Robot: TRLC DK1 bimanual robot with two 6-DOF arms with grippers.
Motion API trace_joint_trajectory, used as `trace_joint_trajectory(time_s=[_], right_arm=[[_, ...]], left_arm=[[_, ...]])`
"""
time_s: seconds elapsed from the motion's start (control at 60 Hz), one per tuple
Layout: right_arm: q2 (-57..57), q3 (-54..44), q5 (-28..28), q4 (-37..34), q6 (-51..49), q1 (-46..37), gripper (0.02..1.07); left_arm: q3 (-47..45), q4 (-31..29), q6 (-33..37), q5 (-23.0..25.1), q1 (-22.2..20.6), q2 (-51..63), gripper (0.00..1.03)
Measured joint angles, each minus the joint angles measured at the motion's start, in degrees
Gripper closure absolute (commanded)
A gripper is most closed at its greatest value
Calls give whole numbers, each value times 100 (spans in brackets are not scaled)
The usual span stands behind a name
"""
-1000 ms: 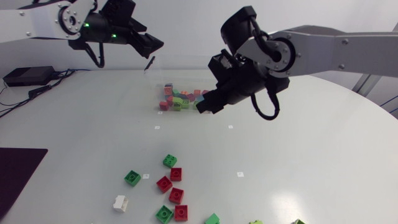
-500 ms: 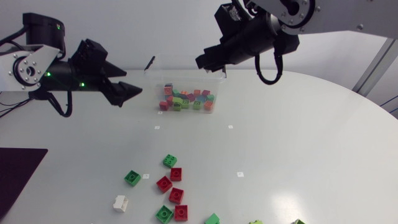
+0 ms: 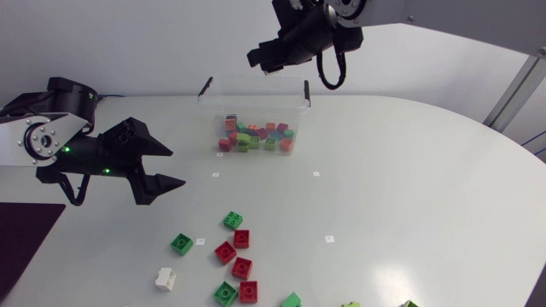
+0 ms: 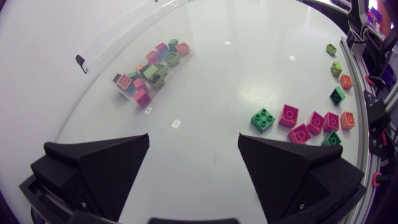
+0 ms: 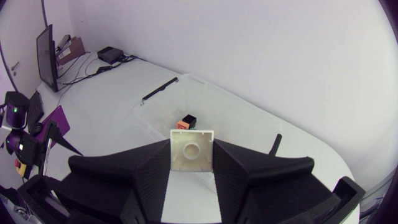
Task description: Place the duplo bricks in the container
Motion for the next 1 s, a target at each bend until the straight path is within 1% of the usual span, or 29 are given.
trace_joint_trajectory(time_s=[0.117, 0.167, 0.3, 0.517, 0.567, 0.617, 0.65, 0.667, 0.717, 0.75, 0.767, 0.833, 0.9, 1.0], right_arm=[[483, 586, -2, -162, 87, -31, 78], [693, 776, 0, -223, 125, -57, 78], [1060, 999, 11, -260, 234, -116, 78], [1495, 1408, 50, -337, 328, -212, 77], [1613, 1567, 63, -380, 341, -236, 71], [1740, 1733, 63, -428, 339, -262, 62], [1862, 1912, 76, -540, 341, -280, 53], [1941, 2017, 79, -616, 341, -297, 46], [2079, 2194, 81, -721, 343, -306, 30], [2159, 2284, 81, -776, 350, -323, 20], [2181, 2317, 81, -802, 363, -334, 17], [2271, 2457, 109, -931, 365, -337, 8], [2310, 2636, 149, -1128, 380, -337, 7], [2323, 3213, 210, -1714, 385, -326, 7]], left_arm=[[-122, -22, 260, -2, 55, 127, 4], [-203, -26, 481, -2, 92, 179, 4], [-319, -133, 802, -2, 142, 264, 4], [-348, -168, 1104, 0, 205, 275, 4], [-356, -221, 1191, -2, 223, 275, 5], [-378, -315, 1305, 0, 247, 275, 5], [-385, -428, 1401, -2, 267, 275, 5], [-387, -487, 1453, 0, 289, 280, 5], [-391, -612, 1609, 0, 319, 280, 5], [-396, -684, 1725, 0, 345, 280, 5], [-396, -715, 1768, 0, 358, 282, 5], [-404, -879, 2020, 0, 396, 304, 5], [-404, -1003, 2218, 0, 413, 343, 5], [-415, -1126, 2465, 0, 413, 402, 6]])
